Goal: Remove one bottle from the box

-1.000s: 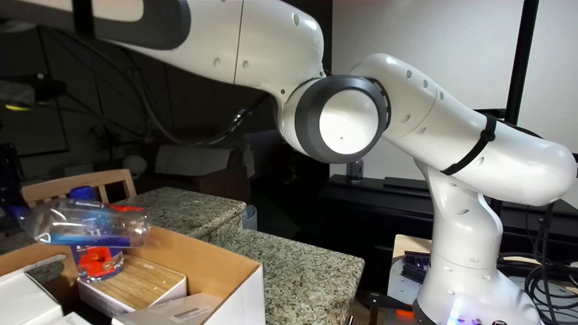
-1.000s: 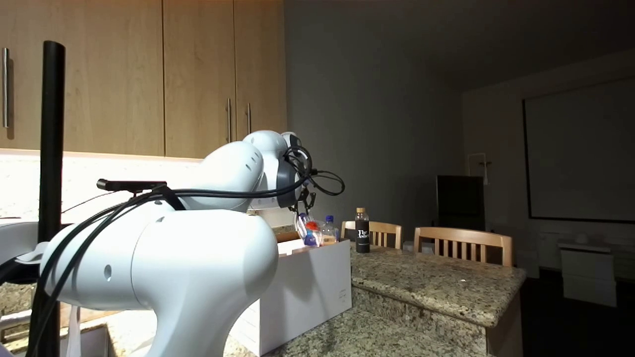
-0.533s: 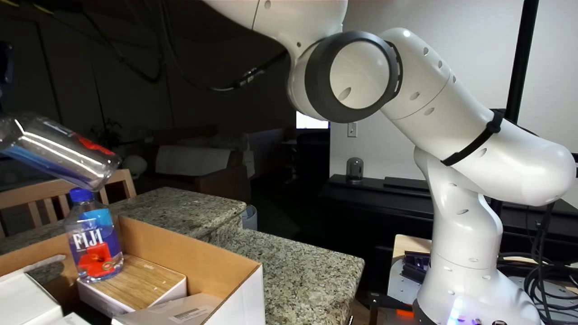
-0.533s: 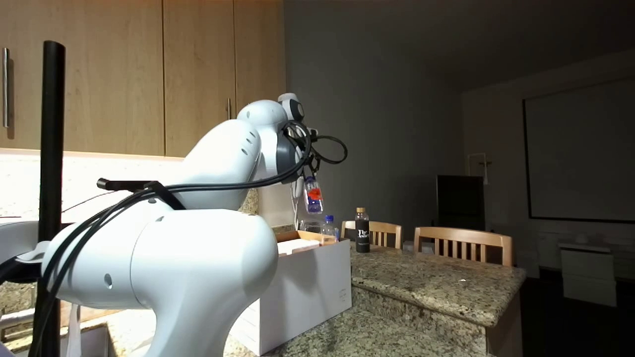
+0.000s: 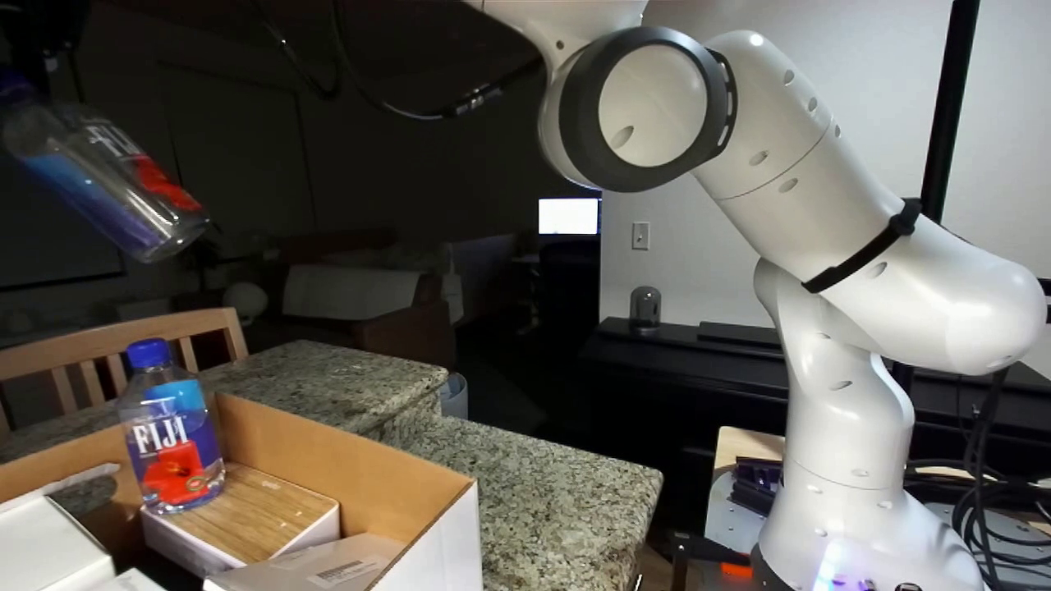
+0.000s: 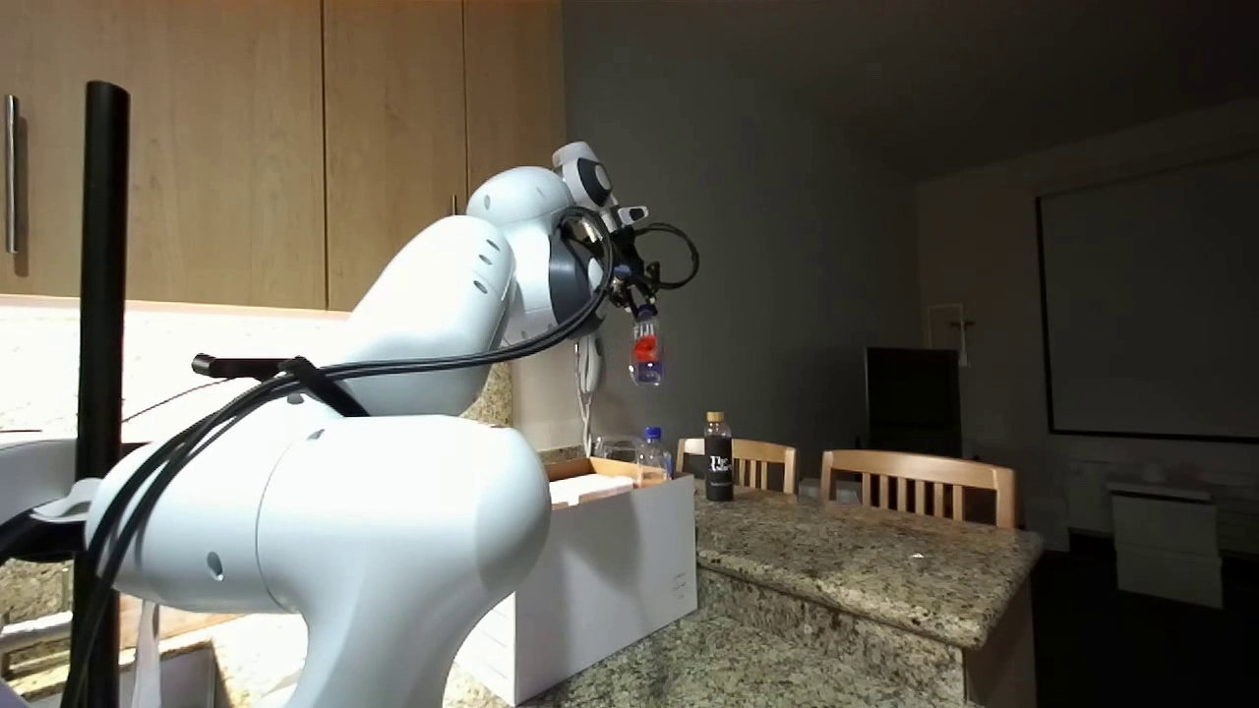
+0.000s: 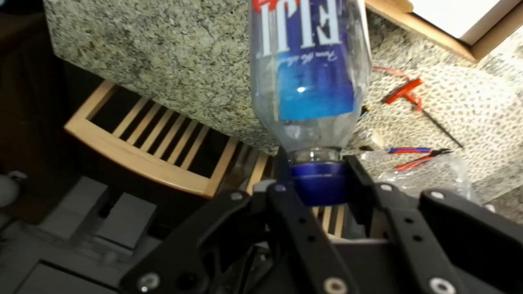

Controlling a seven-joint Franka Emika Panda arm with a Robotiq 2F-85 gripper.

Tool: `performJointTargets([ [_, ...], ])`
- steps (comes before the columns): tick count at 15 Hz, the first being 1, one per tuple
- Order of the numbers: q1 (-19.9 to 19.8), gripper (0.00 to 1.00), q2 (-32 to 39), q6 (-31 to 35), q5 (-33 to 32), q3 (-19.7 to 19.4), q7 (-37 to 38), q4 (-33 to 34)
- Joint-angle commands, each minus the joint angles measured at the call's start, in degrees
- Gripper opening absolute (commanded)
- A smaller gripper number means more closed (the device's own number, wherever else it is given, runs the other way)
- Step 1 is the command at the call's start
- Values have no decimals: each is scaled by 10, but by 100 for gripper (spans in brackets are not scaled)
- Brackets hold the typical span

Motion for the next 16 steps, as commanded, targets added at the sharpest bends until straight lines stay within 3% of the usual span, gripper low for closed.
performJointTargets([
  [1, -4, 15, -21, -45, -18, -11, 42, -2],
  [2, -3, 35, -8, -19, -16, -5, 23, 0],
  [6, -5, 35, -15, -34, -17, -7, 27, 0],
  [7, -5, 15, -15, -34, -17, -7, 27, 0],
  [9, -1, 15, -7, -2, -20, -9, 47, -2],
  [16, -70, 15, -5, 153, -18, -27, 170, -5],
])
